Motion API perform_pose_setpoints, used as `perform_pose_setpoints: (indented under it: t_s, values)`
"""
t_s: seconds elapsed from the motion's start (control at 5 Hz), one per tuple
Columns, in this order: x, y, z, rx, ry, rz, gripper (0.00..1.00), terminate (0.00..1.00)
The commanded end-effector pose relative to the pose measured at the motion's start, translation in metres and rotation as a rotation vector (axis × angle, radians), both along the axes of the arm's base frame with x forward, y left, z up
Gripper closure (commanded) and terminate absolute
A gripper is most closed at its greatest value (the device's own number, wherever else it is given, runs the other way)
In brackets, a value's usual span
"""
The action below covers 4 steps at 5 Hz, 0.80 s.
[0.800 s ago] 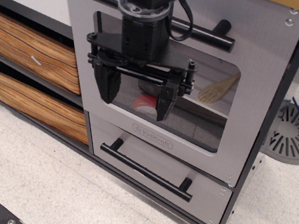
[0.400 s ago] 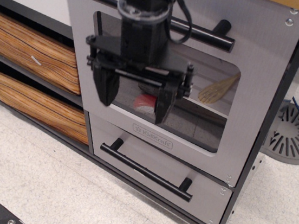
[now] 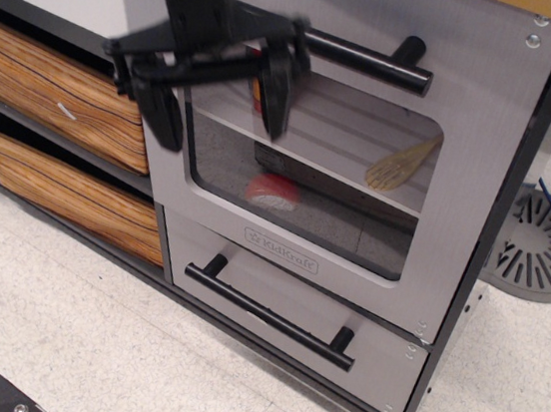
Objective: Open oven
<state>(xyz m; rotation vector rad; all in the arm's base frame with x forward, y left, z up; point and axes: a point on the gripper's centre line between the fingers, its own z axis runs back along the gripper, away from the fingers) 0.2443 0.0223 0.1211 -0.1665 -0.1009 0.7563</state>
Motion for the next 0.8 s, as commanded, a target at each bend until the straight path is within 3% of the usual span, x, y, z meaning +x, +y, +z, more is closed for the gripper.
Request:
perform_pose_setpoints:
  t_s: [0.0,0.2,0.4,0.6]
  values:
    - [0.022,0.046,0.041,-0.043,-0.154,0.412,0.00,0.00]
    - [0.036,0.055,0.044,-0.044,-0.168,0.542,0.00,0.00]
    - [0.048,0.060,0.036,-0.083,-0.172,0.652,0.00,0.00]
    - [0.049,0.056,0.024,-0.083,-0.187,0.701,0.00,0.00]
